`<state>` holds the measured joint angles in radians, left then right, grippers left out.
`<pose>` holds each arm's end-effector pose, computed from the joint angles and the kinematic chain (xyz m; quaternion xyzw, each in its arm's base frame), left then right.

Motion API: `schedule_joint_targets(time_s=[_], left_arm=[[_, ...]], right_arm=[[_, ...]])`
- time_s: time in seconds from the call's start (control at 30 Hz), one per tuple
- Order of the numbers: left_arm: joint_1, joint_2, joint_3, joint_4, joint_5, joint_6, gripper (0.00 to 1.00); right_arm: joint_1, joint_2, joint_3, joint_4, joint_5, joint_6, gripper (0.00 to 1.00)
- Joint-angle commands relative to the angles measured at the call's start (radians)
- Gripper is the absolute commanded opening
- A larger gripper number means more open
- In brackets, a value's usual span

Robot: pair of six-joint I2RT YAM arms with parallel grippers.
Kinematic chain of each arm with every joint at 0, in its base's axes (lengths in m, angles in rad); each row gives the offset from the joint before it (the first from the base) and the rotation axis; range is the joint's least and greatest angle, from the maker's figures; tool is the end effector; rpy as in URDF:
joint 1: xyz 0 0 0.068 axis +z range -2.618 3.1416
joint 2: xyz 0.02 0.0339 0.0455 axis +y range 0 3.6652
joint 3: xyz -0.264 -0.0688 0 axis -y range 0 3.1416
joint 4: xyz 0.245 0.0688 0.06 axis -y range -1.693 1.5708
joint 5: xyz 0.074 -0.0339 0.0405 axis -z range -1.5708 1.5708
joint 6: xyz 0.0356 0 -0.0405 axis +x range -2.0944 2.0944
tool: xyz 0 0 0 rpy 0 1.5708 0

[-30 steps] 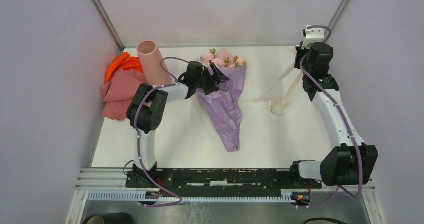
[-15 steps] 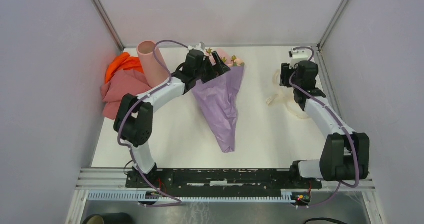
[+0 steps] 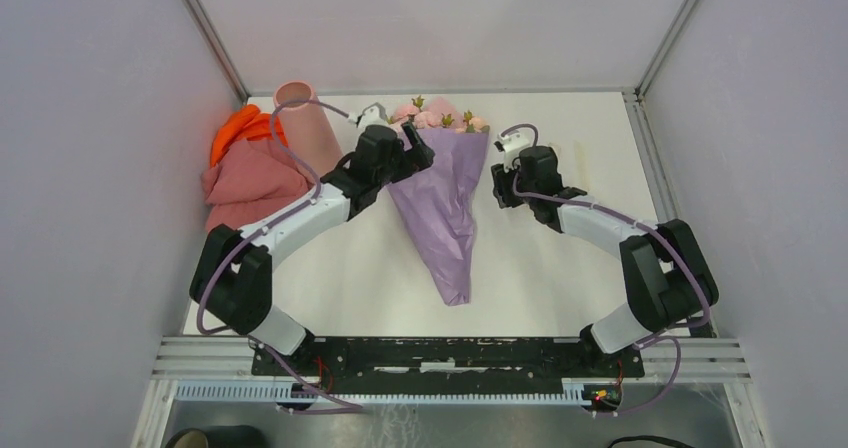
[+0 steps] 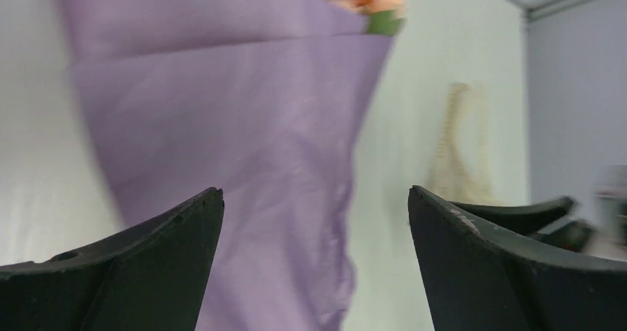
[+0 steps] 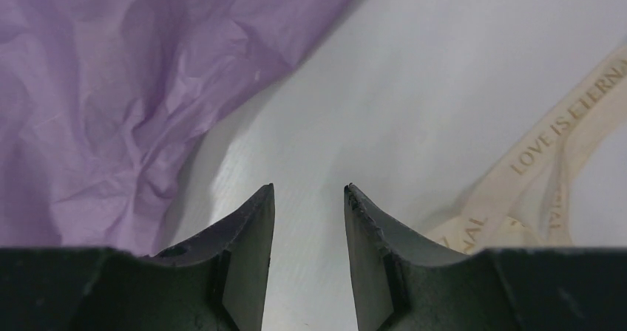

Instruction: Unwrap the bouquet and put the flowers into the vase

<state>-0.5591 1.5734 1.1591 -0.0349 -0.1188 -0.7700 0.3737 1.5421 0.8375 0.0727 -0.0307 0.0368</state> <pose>0.3139 -0.1914 0.2863 -0.1204 0.8373 -0.2878 0.4489 0.3034 0.1202 0.1997 -0.1563 0.8779 0.1056 0.4401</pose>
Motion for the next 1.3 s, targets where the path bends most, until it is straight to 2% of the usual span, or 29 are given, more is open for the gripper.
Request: schedule_joint_targets(time_s=[0.0,0.07,0.17,0.2,0.27,0.43,0.7,0.77,0.9,1.1,1.2,1.27], left_arm=[[-0.058,-0.157,-0.189,-0.002,-0.388,-0.017,0.99],[-0.073,-0.241,-0.308,0.059,-0.415,-0.053,0.98],[-0.073,-0.348,-0.495,0.193,-0.358,-0.148,0.97],[-0.074,-0.361,-0.561,0.235,-0.339,-0.178,0.96],[-0.076,-0.348,-0.593,0.300,-0.300,-0.185,0.95],[-0.091,-0.250,-0.497,0.256,-0.278,-0.158,0.95],[-0.141,-0.074,-0.317,0.283,-0.192,-0.130,0.73],[-0.185,-0.022,-0.259,0.272,-0.177,-0.119,0.72],[-0.270,0.096,-0.130,0.272,-0.120,-0.094,0.83],[-0.375,0.260,-0.028,0.342,-0.026,-0.087,0.88],[-0.408,0.337,0.028,0.383,0.057,-0.073,0.91],[-0.437,0.377,0.082,0.375,0.079,-0.048,0.97]], right_arm=[[0.032,-0.008,0.053,0.090,-0.032,0.042,0.45],[0.033,0.000,0.071,0.085,-0.040,0.047,0.46],[0.034,-0.004,0.080,0.085,-0.041,0.046,0.45],[0.034,-0.008,0.078,0.086,-0.042,0.047,0.45],[0.033,-0.020,0.074,0.086,-0.048,0.046,0.46],[0.034,-0.067,0.047,0.080,-0.037,0.035,0.46],[0.034,-0.181,-0.009,0.056,0.019,0.009,0.46],[0.034,-0.231,-0.019,0.034,0.073,-0.007,0.46],[0.029,-0.350,-0.049,-0.002,0.169,-0.017,0.44],[0.023,-0.659,-0.111,0.025,0.308,0.052,0.44],[0.022,-0.715,-0.068,-0.031,0.331,0.040,0.45],[0.023,-0.733,-0.058,-0.050,0.334,0.034,0.45]])
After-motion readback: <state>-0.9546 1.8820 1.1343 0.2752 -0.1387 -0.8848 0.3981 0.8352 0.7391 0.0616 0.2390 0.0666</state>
